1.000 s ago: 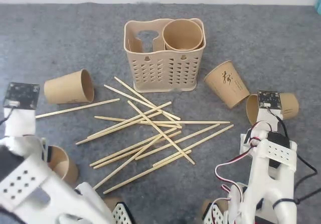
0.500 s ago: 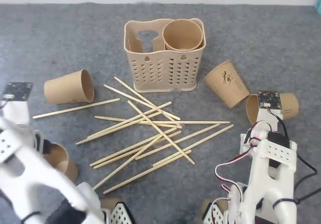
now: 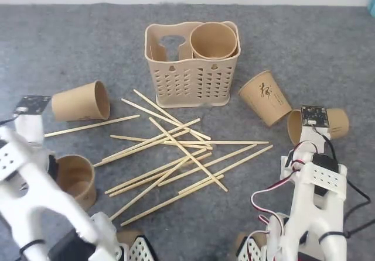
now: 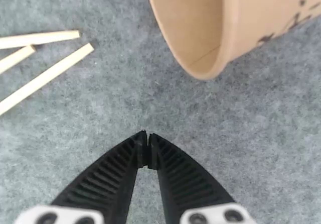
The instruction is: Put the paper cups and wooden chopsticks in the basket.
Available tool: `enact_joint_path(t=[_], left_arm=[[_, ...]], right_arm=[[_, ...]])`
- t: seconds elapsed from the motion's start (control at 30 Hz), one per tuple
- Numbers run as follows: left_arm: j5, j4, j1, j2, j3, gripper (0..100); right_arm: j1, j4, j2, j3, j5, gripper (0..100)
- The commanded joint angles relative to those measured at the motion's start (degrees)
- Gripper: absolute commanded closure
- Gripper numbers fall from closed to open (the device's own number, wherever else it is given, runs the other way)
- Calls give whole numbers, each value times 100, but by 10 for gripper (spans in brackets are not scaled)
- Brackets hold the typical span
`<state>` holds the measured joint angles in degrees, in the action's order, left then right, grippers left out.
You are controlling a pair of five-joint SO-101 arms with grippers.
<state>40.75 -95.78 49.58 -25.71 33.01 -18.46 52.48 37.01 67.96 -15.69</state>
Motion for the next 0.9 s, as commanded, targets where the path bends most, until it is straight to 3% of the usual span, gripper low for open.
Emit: enact_joint_path(t=[0.0,0.23,0.5,0.87], left_arm=[[-149,-484,-369,-9,-611,988],[-1626,-484,-1037,-9,-1578,988],[-2971,-492,-2409,-9,-2281,988],[-4870,-492,-3991,53,-4163,988]], right_arm=[[-75,-84,198,-18,-88,990],[-66,-84,233,35,-88,990],[-57,-127,233,35,-88,990],[-57,-207,233,53,-88,990]])
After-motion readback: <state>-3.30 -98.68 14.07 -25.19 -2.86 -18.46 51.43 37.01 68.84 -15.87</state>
